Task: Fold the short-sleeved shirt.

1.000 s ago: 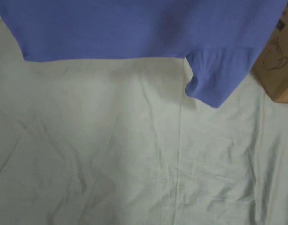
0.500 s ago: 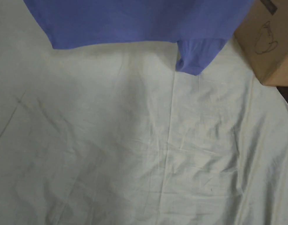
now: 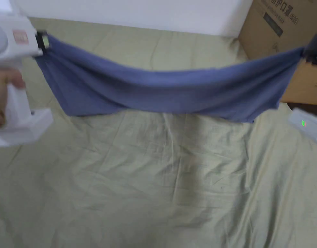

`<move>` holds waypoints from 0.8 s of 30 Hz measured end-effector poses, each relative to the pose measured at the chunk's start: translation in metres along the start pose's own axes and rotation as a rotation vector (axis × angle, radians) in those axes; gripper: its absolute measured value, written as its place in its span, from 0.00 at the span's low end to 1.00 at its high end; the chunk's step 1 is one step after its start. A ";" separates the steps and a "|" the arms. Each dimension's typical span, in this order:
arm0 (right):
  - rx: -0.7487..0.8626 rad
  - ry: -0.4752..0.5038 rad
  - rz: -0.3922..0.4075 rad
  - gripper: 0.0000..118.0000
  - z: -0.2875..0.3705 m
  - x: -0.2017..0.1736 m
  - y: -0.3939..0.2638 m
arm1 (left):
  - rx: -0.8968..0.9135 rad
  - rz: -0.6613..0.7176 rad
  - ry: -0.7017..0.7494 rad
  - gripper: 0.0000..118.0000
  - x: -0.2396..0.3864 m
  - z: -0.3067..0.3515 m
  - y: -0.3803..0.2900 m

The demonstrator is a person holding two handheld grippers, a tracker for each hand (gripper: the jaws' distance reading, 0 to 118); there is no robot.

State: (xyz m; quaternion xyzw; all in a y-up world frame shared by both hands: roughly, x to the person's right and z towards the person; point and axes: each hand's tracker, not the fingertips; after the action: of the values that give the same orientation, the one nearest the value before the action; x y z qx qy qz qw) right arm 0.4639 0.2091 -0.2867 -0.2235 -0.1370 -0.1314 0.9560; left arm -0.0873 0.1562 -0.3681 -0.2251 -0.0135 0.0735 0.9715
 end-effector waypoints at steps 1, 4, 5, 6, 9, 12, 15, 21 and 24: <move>-0.025 0.013 0.010 0.00 0.005 0.010 -0.022 | -0.032 -0.025 0.006 0.00 -0.005 0.008 -0.023; -0.113 0.012 -0.018 0.00 0.032 0.035 -0.083 | -0.109 0.007 0.004 0.00 -0.020 0.025 -0.075; -0.168 0.008 -0.002 0.00 0.035 0.044 -0.105 | -0.132 0.036 0.001 0.00 -0.028 0.031 -0.096; -0.194 0.013 0.015 0.00 0.038 0.050 -0.124 | -0.173 0.026 0.006 0.00 -0.033 0.035 -0.110; -0.295 -0.004 0.020 0.00 0.045 0.072 -0.172 | -0.231 0.014 0.033 0.00 -0.046 0.048 -0.150; -0.353 -0.007 -0.033 0.00 0.061 0.090 -0.212 | -0.304 0.014 0.035 0.00 -0.052 0.060 -0.183; -0.393 -0.021 -0.041 0.00 0.063 0.107 -0.240 | -0.374 -0.023 0.053 0.00 -0.053 0.066 -0.208; -0.477 0.008 -0.053 0.00 0.075 0.115 -0.261 | -0.519 -0.047 0.086 0.20 -0.064 0.076 -0.230; -0.482 -0.006 -0.027 0.64 0.076 0.122 -0.258 | -0.526 -0.059 0.126 0.83 -0.079 0.085 -0.228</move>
State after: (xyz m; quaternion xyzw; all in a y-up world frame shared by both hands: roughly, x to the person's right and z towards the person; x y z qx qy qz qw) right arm 0.4809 -0.0026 -0.0814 -0.4437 -0.1073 -0.1726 0.8728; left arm -0.1395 -0.0207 -0.1915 -0.4733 0.0220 0.0251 0.8803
